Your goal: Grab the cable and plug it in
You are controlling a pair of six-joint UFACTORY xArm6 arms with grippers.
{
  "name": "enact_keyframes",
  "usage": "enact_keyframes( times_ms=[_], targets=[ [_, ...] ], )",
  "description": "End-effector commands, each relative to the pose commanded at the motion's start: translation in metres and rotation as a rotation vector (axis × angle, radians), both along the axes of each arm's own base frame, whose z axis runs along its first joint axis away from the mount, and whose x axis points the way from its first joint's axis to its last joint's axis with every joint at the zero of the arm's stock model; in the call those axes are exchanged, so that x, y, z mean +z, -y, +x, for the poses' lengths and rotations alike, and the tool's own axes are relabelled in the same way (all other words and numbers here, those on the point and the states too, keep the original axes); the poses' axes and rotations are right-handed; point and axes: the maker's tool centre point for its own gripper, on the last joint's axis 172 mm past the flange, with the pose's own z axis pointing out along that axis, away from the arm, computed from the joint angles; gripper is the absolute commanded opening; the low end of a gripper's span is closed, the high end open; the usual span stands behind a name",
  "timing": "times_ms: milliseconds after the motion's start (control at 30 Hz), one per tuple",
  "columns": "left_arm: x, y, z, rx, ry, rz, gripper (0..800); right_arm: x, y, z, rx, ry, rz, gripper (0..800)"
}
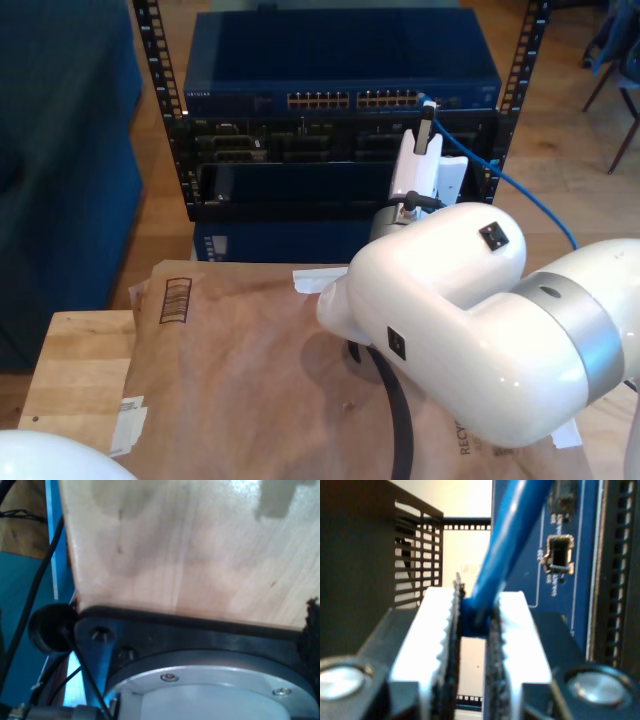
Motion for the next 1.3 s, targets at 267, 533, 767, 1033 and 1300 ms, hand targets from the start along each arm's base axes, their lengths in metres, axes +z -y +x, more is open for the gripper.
enact_keyframes(
  times_ms=[267,533,767,1033,1300],
  targets=[
    [0.0,-0.001,0.0,0.0,0.0,0.002,800,-0.001,-0.006,0.01,0.002,0.02,0.014,0],
    [0.0,-0.001,0.0,0.0,0.0,0.002,800,-0.007,-0.008,0.015,0.003,0.021,0.017,0],
    [0.0,0.0,0.0,0.0,0.0,0.0,800,-0.01,-0.009,0.018,0.001,0.023,0.019,0],
    [0.0,-0.001,0.0,0.0,0.0,0.002,800,-0.009,-0.009,0.019,0.002,0.03,0.02,0],
    [0.0,-0.001,0.0,0.0,0.0,0.002,800,-0.011,-0.007,0.019,-0.003,0.028,0.019,0]
  ],
)
